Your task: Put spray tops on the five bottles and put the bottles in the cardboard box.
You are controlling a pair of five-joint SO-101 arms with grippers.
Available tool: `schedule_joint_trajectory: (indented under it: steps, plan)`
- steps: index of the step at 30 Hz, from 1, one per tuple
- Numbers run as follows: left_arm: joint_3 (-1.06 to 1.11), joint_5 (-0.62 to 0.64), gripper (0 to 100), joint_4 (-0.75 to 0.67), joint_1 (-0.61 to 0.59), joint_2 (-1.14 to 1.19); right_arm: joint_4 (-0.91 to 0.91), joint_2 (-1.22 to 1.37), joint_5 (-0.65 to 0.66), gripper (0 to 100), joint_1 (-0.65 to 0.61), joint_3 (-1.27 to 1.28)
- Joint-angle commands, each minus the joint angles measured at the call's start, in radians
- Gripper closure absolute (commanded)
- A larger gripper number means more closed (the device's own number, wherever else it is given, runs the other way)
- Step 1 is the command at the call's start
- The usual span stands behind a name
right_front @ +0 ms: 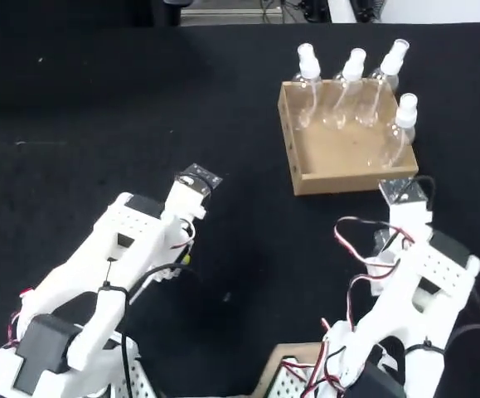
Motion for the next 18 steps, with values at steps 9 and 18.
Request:
schedule_joint_trajectory:
  steps: [9, 18]
  plan:
    - [-0.012, -0.005, 96, 0.008, 0.016, -0.041, -0.052, 0.136, 0.089, 68.5, -0.051, -0.153]
    - [-0.015, -0.003, 96, 0.008, 0.018, -0.041, -0.044, 0.367, 0.101, 72.6, -0.077, -0.219]
